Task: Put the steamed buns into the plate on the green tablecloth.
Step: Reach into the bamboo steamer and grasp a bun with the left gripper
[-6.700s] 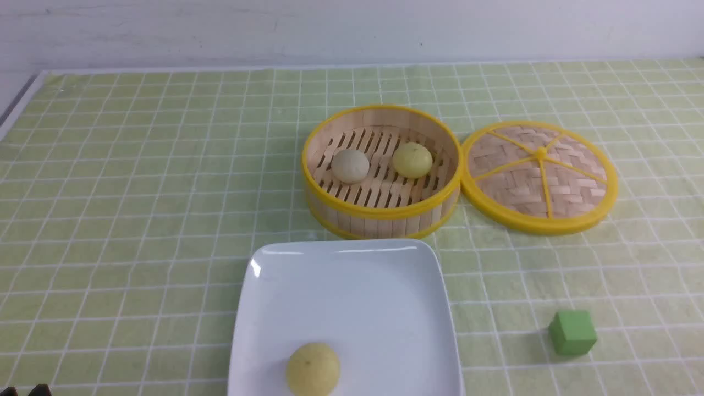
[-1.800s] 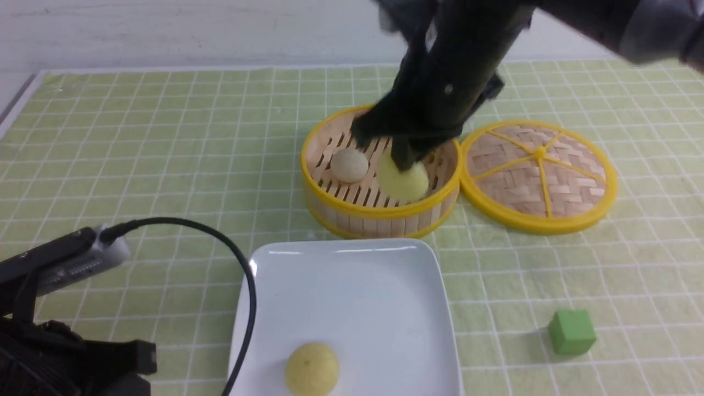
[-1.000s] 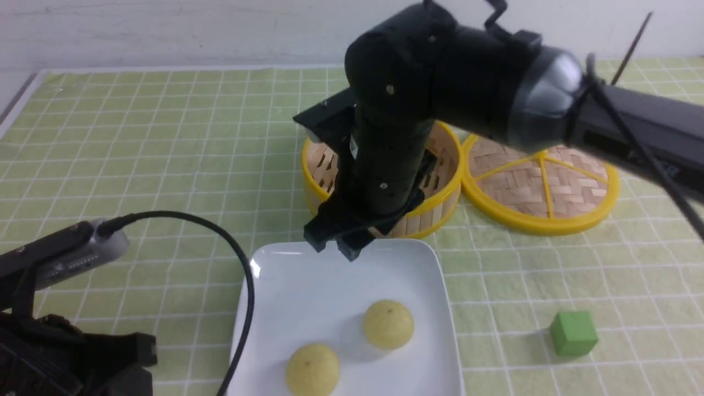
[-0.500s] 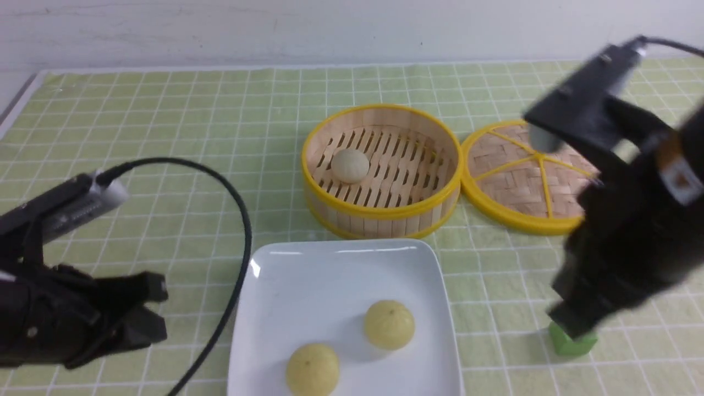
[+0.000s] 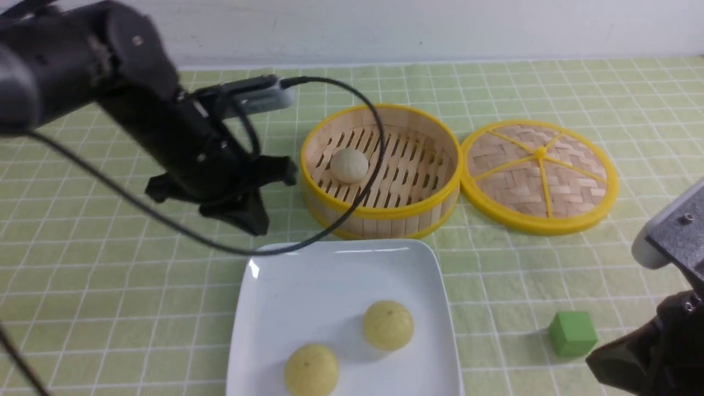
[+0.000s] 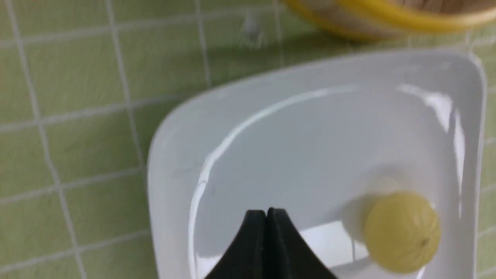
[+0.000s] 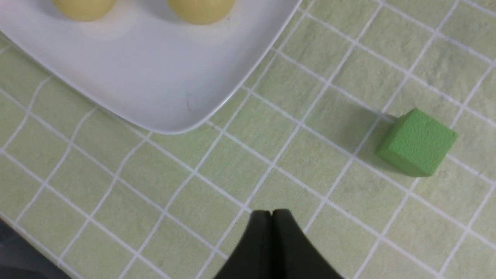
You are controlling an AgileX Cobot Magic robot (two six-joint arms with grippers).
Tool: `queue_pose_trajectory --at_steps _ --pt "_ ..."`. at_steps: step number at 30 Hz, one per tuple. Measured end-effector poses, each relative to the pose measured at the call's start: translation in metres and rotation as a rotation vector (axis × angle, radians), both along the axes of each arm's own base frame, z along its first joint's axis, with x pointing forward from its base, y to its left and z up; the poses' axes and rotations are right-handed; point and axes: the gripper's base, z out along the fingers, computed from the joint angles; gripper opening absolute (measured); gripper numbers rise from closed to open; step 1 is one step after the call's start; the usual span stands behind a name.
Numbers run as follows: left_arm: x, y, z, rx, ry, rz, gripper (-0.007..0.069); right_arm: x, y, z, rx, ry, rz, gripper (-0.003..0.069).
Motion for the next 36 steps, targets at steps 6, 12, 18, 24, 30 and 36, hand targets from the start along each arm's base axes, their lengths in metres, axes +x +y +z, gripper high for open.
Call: queue_pose_trajectory --at_steps 6,12,18,24,30,36 --pt "0.062 -0.033 0.008 0.008 -0.047 0.007 0.0098 0.001 0.000 0.001 0.004 -0.017 -0.001 -0.0008" --pt "0.112 -0.054 -0.004 -0.030 -0.109 0.024 0.0298 0.003 0.000 0.001 0.000 -0.035 0.000 -0.0006" --pt "0.131 -0.065 -0.020 -0.074 -0.127 0.022 0.0384 0.006 0.003 -0.001 -0.002 -0.036 0.001 -0.0001" --pt "0.139 -0.071 -0.047 -0.082 -0.107 -0.024 0.0379 0.011 0.008 -0.006 -0.011 -0.022 0.001 0.0001" --pt "0.144 -0.073 -0.067 -0.075 -0.092 -0.021 0.0255 0.011 0.008 -0.007 -0.014 -0.019 0.001 0.0006" --pt "0.142 -0.072 -0.054 -0.080 -0.099 -0.030 0.0031 0.011 0.008 -0.007 -0.014 -0.019 0.001 0.0011"
